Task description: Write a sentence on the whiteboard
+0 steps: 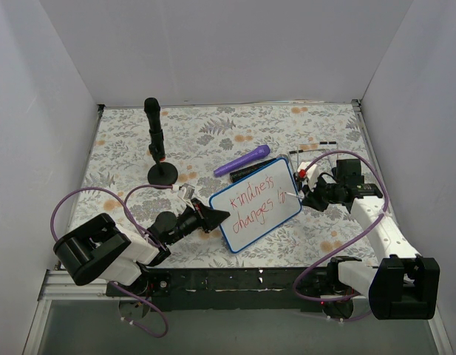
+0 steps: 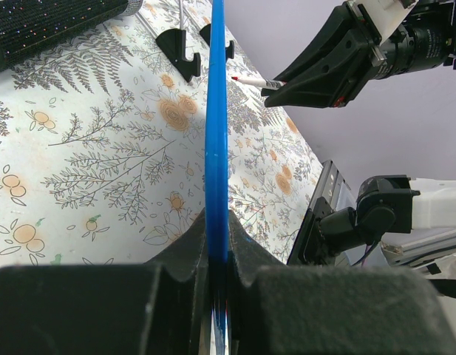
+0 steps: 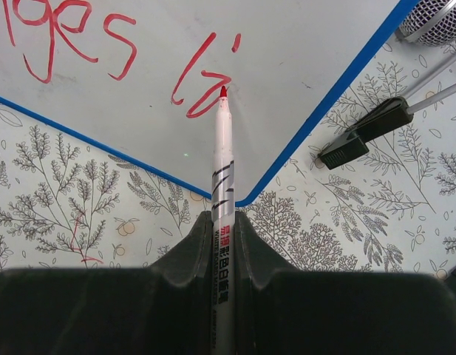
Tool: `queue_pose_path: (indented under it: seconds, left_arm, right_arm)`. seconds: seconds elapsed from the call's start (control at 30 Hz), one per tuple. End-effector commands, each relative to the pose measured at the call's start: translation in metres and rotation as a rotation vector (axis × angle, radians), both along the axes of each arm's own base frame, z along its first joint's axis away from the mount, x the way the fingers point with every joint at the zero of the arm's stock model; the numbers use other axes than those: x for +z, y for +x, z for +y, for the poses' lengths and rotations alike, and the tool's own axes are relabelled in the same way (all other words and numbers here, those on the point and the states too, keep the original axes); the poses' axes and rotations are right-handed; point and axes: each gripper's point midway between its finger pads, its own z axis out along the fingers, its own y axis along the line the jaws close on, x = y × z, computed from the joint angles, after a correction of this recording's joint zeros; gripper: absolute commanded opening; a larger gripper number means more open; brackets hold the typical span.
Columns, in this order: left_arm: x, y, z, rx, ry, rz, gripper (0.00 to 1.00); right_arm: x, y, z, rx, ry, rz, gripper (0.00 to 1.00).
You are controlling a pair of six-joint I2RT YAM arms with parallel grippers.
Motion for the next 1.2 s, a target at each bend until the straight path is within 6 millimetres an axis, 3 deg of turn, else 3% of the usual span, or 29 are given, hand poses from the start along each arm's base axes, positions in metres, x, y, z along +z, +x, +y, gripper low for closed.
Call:
queue_pose_path:
  seconds: [0.0,1.17]
  left_arm:
    - [0.008,-0.003,0.0,-0.011,-0.013,-0.041,0.0]
    - [0.008,-0.004,0.002,-0.007,-0.019,-0.035,0.0]
  right_arm:
    - [0.003,-0.002,0.003,0.02,0.02,-0.016,0.01]
    - [0.006,-0.006,0.013,0.025,0.092,-0.041,0.01]
